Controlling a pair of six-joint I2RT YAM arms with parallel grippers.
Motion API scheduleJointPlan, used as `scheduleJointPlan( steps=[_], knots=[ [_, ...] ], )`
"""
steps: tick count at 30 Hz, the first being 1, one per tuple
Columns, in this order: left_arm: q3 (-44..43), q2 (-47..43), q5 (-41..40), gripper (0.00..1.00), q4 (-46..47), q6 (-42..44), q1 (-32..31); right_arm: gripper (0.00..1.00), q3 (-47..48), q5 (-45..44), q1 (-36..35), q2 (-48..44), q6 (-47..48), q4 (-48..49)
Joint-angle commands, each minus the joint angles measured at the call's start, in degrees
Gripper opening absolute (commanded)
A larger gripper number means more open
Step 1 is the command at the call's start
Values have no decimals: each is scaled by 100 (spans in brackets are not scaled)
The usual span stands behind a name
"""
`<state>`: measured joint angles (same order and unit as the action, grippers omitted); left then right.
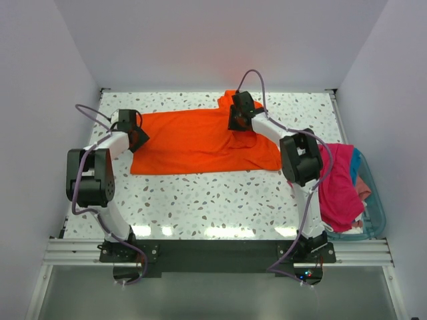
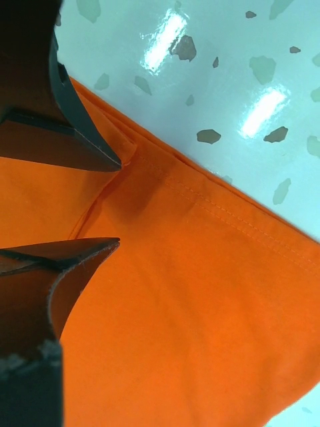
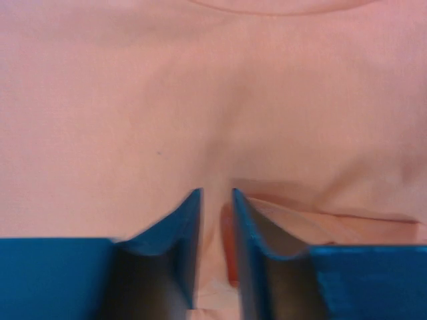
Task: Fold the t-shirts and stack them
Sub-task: Fold the tshirt
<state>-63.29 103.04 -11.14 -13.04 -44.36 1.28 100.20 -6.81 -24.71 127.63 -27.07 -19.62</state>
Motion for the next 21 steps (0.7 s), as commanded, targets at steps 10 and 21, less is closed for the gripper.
scheduleJointPlan(
  steps=[10,21],
  knots=[
    [624,-1093,226,55,442,-73,-31,60,-455,-874,-25,-1169,580,-191],
    [1099,-1594,279,51,513,-73,-66,23,-2523,-945,-25,-2155,281,124]
  ],
)
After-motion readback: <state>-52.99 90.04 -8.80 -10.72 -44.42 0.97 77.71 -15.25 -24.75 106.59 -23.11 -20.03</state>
